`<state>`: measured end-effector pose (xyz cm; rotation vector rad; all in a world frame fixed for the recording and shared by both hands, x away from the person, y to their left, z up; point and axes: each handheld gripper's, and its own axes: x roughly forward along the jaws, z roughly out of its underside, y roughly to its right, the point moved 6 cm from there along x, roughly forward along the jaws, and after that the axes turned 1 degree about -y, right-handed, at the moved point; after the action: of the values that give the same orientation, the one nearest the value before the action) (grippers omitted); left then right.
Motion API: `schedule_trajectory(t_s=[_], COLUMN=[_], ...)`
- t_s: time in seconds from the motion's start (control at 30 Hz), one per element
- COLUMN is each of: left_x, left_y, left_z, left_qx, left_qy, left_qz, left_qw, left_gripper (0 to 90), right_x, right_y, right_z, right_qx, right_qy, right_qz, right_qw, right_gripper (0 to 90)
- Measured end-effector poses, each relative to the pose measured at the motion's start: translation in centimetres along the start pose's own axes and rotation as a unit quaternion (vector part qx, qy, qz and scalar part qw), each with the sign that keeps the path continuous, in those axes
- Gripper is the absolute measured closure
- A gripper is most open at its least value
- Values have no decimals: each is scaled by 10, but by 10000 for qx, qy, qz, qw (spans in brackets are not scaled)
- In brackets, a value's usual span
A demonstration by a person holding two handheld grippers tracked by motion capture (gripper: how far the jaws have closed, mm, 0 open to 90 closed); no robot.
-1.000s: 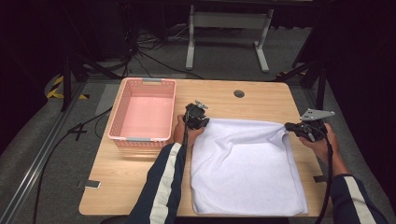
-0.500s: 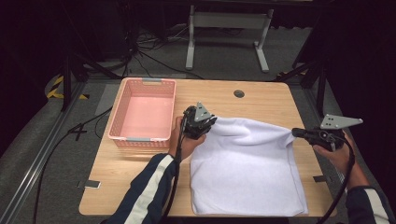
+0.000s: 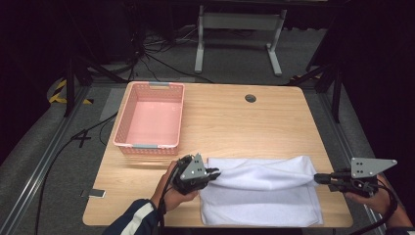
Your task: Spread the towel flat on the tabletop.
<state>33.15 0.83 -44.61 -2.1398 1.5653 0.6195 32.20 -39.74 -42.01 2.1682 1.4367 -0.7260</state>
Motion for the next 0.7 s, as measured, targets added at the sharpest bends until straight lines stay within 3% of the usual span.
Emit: schedule_trajectory(t_s=[0.03,0.07,0.1,0.13,0.17,0.2,0.27,0.37,0.4,0.43,0.47,0.5,0.53,0.63,0.7], left_x=[4,8,15,15,20,25,32,37,42,42,48,48,52,50,40], left_y=[9,13,19,19,19,16,8,-4,-15,-15,-30,-30,-42,-48,-46], left_z=[8,16,28,28,34,37,39,37,36,36,32,32,29,18,9], left_qx=[6,106,276,276,367,330,381,265,257,257,255,255,96,106,159], left_qy=[-166,-414,-843,-843,-1074,-1160,-1271,-1296,-1347,-1347,-1368,-1368,-1331,-1080,-848], left_qz=[175,184,218,218,125,73,-57,-223,-424,-424,-632,-632,-789,-755,-748], left_qw=[9997,9989,9958,9958,9935,9927,9911,9910,9897,9897,9882,9882,9879,9912,9935], left_gripper=[825,825,825,825,825,825,825,826,827,828,827,827,827,826,826], right_x=[2,8,12,12,17,24,36,43,46,46,50,50,53,53,47], right_y=[-5,-17,-20,-20,-23,-25,-24,-17,-8,-8,1,1,10,21,23], right_z=[6,20,25,25,32,41,50,51,50,50,48,48,45,40,34], right_qx=[-39,-13,-32,-32,-82,-100,-9,136,220,220,311,311,332,313,331], right_qy=[-125,-363,-514,-514,-774,-1085,-1345,-1261,-1204,-1204,-1147,-1147,-1173,-1184,-979], right_qz=[-129,-497,-586,-586,-644,-649,-586,-566,-365,-365,-231,-231,-1,275,288], right_qw=[9998,9981,9969,9969,9949,9919,9892,9903,9918,9918,9926,9926,9925,9921,9942], right_gripper=[874,874,873,873,873,872,872,874,876,876,877,877,877,877,876])
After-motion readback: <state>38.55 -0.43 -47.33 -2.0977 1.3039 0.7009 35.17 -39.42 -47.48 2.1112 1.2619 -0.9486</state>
